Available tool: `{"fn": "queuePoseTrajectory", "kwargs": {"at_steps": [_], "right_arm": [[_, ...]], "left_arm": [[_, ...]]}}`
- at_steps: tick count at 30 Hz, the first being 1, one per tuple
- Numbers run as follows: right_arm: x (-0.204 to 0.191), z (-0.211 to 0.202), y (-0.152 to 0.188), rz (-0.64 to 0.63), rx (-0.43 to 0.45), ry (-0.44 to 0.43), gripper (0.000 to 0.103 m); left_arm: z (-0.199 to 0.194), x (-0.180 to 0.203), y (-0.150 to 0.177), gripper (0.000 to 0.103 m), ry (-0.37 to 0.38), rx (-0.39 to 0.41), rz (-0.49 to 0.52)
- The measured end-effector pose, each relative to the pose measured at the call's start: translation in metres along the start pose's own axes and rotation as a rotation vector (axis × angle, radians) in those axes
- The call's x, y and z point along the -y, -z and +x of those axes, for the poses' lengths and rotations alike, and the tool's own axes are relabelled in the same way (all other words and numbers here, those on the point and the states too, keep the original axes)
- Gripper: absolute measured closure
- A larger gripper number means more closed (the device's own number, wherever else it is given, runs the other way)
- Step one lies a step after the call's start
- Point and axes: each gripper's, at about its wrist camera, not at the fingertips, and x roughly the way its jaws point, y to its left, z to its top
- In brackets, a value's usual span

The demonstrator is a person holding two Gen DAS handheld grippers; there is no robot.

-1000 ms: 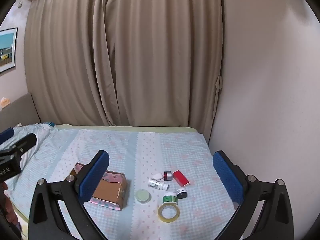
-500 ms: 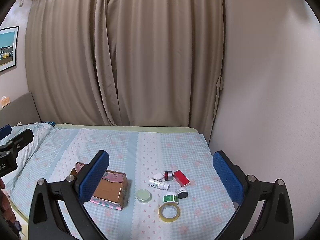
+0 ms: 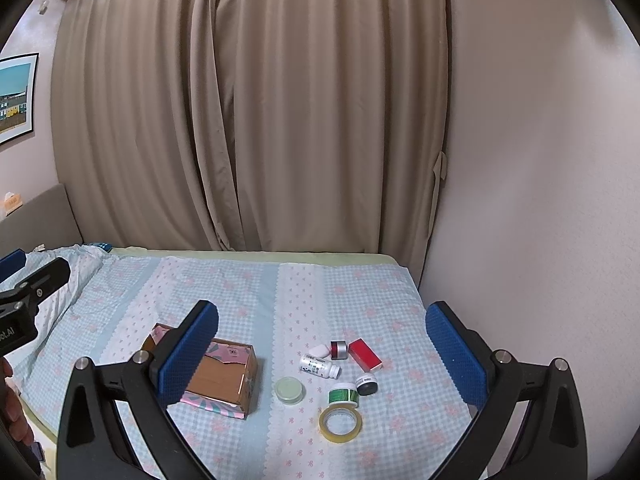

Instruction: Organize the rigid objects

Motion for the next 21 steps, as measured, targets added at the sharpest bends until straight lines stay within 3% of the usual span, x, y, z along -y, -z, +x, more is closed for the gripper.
{"fn": "queuePoseTrajectory", "kwargs": {"at_steps": [21], "right_arm": [[-0.0014,-0.005,0.0024,-0.001,-0.002,0.011,0.0]], "left_arm": [[0.003,-0.0042,0.0052,0.0,0.024,-0.008,-0.004]]}}
